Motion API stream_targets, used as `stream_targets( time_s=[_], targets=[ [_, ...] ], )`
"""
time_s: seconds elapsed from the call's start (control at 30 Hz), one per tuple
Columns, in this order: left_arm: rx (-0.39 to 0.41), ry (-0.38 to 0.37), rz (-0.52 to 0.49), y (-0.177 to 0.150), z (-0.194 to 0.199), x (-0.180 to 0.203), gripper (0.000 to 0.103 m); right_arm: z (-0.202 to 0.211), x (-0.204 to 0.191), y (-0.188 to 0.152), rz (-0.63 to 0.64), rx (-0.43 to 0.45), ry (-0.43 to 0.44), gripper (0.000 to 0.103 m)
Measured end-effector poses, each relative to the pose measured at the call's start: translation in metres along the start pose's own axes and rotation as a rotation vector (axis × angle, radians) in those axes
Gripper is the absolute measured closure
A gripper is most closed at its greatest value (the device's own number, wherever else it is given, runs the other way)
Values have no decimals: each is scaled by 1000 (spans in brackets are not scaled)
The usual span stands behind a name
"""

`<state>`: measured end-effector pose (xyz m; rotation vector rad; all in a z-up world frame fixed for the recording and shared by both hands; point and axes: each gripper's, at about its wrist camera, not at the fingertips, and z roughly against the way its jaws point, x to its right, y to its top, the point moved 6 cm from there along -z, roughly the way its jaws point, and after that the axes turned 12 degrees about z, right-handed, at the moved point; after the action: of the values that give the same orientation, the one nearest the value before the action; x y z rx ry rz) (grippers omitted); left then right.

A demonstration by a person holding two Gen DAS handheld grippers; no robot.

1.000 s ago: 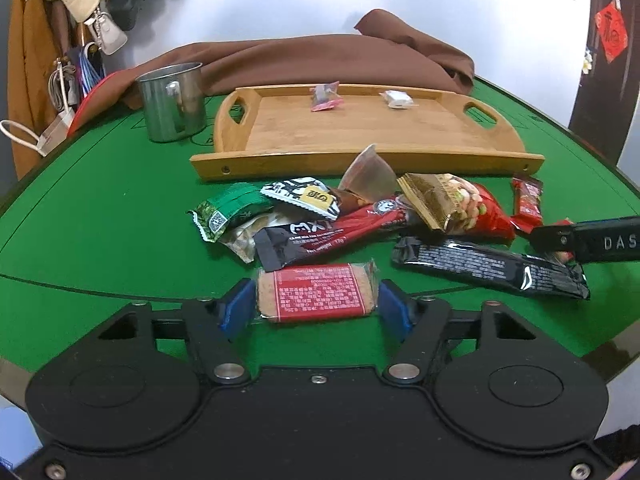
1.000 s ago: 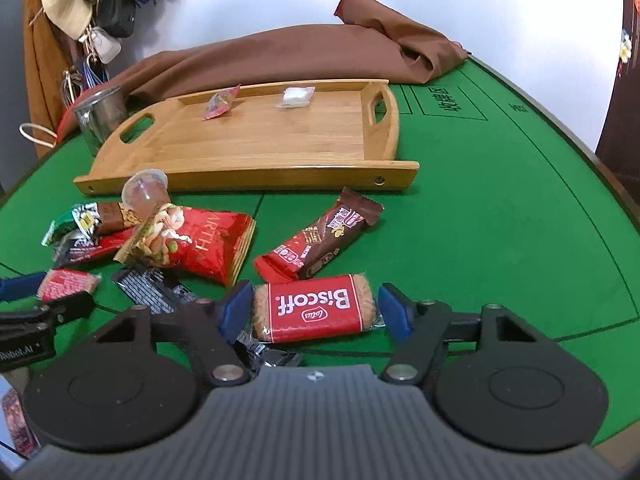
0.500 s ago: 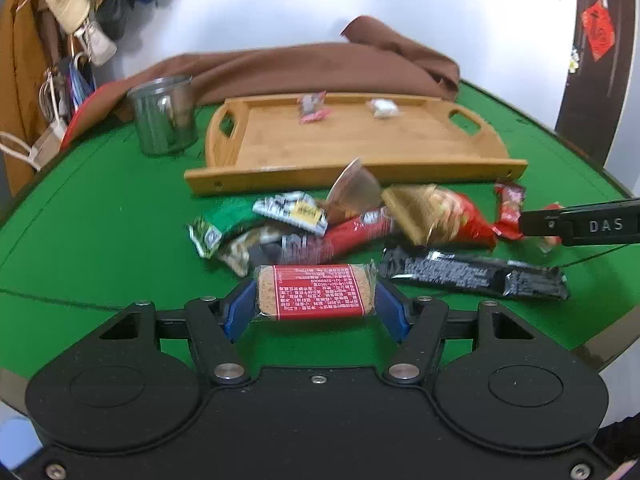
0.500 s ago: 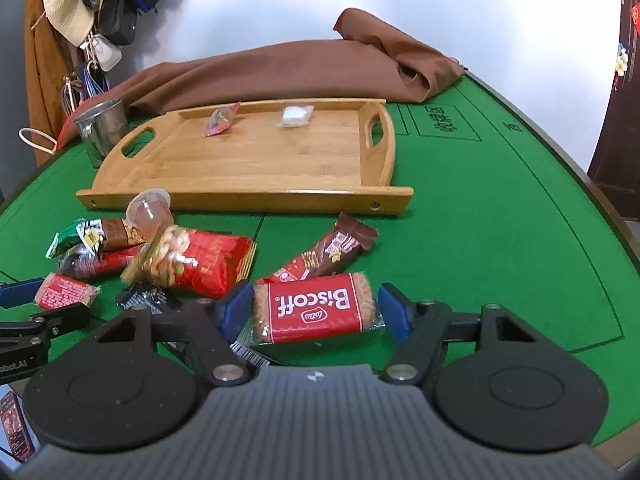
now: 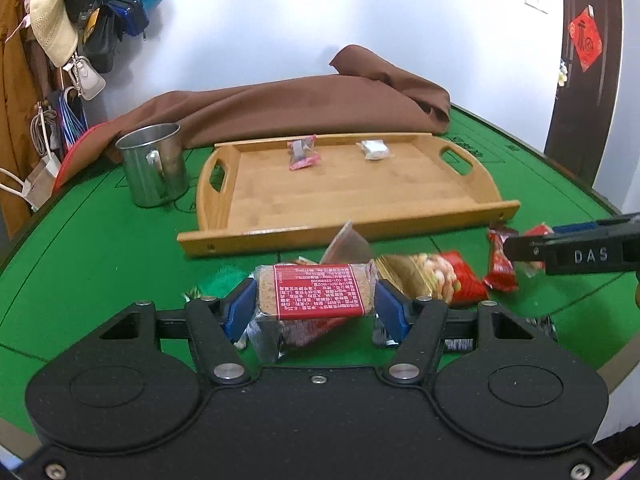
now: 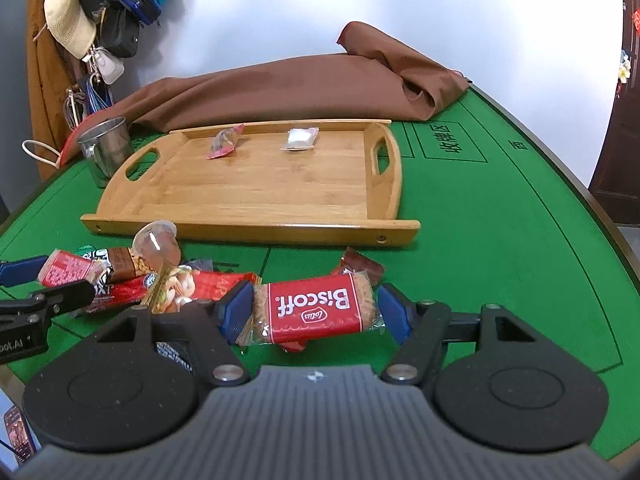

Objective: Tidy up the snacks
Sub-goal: 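Carry the wafer packet in the left tool while the right tool carries the Biscoff packet to the tray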

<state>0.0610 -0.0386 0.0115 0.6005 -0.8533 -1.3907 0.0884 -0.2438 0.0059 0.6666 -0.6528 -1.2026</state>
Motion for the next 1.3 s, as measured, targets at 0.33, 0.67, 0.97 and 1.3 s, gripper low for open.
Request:
stream_targets(
  time_s=[0.33,0.67,0.97,1.3],
  targets=[
    [-7,-12,18,26,-21,-1,41,-11,2,15,-16,-1,18,33],
    [-28,-23,36,62,-54,2,41,-35,13,47,-71,-10,39,33],
    [-44,-7,61,99,-88,2,41,-57,19,84,-74,-16,38,33],
    [-78,11,86,128,-129,-1,41,-98,21,113,-71,-76,30,33]
  ],
)
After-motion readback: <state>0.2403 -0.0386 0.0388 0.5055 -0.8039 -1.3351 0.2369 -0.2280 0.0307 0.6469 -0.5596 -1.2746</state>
